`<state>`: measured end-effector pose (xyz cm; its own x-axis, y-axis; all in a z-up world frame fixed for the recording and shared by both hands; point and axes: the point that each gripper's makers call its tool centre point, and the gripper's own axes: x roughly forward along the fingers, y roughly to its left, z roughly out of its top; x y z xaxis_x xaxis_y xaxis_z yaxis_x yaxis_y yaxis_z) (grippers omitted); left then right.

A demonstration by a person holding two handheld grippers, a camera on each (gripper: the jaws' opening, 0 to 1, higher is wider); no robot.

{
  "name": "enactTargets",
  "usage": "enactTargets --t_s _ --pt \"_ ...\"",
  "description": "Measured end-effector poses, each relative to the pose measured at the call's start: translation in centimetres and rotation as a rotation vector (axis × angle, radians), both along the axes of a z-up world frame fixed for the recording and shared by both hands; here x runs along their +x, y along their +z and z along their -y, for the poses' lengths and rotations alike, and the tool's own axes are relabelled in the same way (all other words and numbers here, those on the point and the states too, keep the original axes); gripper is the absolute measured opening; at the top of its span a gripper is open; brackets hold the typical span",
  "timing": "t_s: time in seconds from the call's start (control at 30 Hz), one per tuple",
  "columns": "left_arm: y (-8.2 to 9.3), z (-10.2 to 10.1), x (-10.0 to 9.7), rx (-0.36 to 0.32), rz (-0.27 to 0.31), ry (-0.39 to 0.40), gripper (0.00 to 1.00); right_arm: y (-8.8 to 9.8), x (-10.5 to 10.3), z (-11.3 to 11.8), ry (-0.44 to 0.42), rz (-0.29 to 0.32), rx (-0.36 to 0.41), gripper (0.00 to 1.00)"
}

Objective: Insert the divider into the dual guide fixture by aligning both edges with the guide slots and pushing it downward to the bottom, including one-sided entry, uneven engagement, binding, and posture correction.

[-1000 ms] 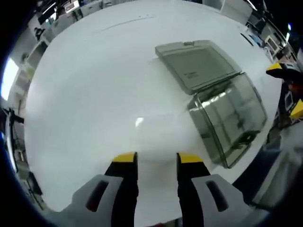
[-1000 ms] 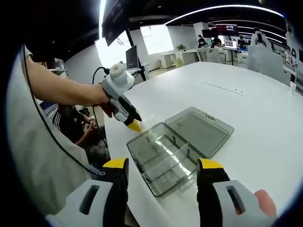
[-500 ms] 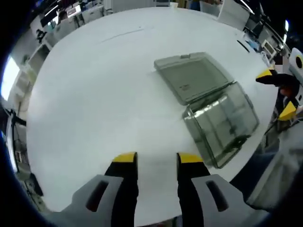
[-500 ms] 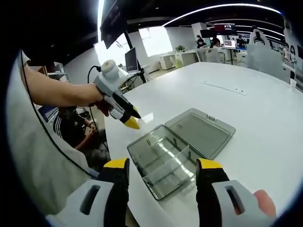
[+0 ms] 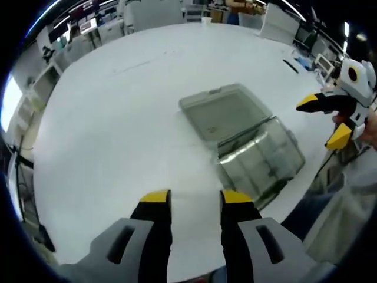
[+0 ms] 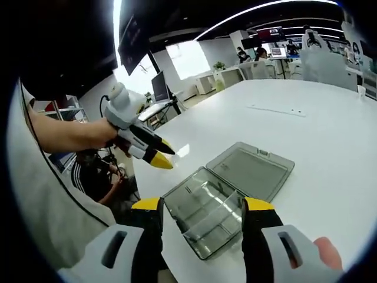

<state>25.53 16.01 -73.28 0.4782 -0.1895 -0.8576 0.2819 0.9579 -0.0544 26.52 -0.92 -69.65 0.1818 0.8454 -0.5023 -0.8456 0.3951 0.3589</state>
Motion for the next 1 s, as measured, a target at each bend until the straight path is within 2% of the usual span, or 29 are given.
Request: enactTargets --t_s 0.2,0.47,1.0 --pt "2.0 0.9 0.6 -0.015 0.051 -0.021 0.28 0.4 0.3 -0.3 -0.017 -0.021 0.024 0.49" --pt "3.1 1.8 1.0 -0.034 0.08 -0.036 0.28 1.1 0.6 -0.7 -0.042 -0.05 0.067 0.46" --pt "6.1 5.1 1.5 -0.091 0.159 -0.093 0.28 2.0 1.0 -1.8 -0.073 -0.101 0.127 0.41"
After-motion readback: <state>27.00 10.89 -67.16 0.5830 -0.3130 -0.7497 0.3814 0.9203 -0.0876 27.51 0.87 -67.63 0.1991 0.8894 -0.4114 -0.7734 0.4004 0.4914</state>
